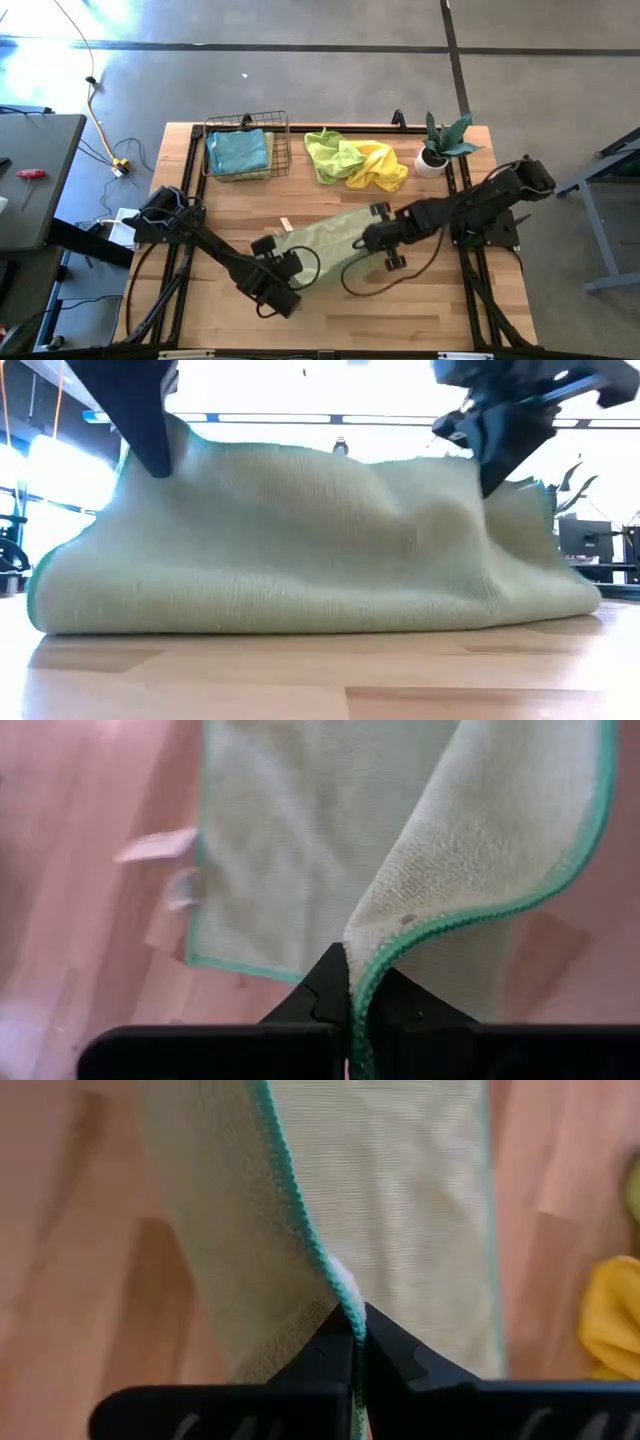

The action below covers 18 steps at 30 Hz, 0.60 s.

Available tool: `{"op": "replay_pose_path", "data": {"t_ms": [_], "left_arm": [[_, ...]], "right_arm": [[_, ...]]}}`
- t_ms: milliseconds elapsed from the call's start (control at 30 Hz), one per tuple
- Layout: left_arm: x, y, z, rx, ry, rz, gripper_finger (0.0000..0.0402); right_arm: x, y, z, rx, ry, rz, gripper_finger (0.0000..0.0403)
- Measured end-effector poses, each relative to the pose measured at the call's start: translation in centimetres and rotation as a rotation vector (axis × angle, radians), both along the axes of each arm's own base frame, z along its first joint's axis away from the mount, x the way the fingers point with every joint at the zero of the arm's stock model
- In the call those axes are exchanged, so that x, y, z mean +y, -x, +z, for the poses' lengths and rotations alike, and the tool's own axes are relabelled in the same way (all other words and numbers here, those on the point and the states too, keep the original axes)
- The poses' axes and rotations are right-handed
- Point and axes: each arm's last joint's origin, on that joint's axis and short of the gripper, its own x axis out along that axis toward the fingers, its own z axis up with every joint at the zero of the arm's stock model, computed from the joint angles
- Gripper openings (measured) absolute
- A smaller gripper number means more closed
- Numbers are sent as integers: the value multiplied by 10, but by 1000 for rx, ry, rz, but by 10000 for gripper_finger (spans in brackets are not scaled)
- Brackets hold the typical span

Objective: Fold microfiber towels
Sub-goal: Fold the green towel

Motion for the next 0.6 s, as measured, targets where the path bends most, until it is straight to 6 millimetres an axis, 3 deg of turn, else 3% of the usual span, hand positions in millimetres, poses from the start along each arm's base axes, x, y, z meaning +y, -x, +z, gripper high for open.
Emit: {"op": "replay_pose_path", "data": {"t_ms": [267, 600], "left_arm": [[20, 5, -28, 92, -42, 51, 0], [44, 12, -56, 148, -34, 157, 0]], "right_arm": [[-36, -16, -16, 62, 24, -114, 0], [-59, -28, -39, 143, 44, -172, 1]]}}
